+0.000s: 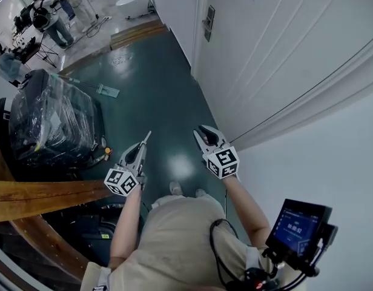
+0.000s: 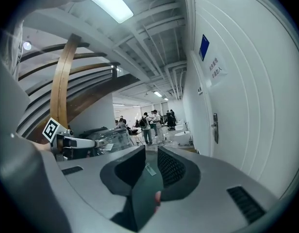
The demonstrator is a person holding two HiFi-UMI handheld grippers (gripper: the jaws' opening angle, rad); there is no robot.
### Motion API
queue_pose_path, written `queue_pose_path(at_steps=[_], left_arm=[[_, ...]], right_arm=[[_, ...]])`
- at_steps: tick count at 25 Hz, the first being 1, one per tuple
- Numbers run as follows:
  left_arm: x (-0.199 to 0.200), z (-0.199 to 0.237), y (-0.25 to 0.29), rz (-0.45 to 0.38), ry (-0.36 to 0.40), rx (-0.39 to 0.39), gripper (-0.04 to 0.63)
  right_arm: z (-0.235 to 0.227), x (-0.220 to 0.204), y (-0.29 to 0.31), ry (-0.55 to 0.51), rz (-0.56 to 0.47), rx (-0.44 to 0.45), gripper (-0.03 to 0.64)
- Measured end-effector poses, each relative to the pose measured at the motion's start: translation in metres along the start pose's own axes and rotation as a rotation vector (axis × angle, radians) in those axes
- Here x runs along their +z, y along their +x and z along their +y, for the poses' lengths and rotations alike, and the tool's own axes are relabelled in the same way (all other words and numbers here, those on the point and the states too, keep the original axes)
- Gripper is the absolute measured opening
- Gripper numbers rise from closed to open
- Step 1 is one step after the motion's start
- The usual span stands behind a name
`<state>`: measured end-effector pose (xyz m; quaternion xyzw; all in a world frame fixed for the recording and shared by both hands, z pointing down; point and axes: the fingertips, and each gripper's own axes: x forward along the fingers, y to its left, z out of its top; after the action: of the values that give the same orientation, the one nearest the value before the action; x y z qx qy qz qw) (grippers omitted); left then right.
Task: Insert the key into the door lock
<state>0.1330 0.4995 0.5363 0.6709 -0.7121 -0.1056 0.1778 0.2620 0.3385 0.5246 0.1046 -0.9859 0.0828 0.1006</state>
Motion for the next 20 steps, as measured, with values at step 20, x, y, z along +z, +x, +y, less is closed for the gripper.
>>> queue_pose_path(at_steps=[20], left_arm=[[0.015,0.047,0.050,-0.039,-0.133,-0.129,0.034]], right_arm=[[-0.014,0.004,0.051,0.061,-0.025,-0.045,0.087]])
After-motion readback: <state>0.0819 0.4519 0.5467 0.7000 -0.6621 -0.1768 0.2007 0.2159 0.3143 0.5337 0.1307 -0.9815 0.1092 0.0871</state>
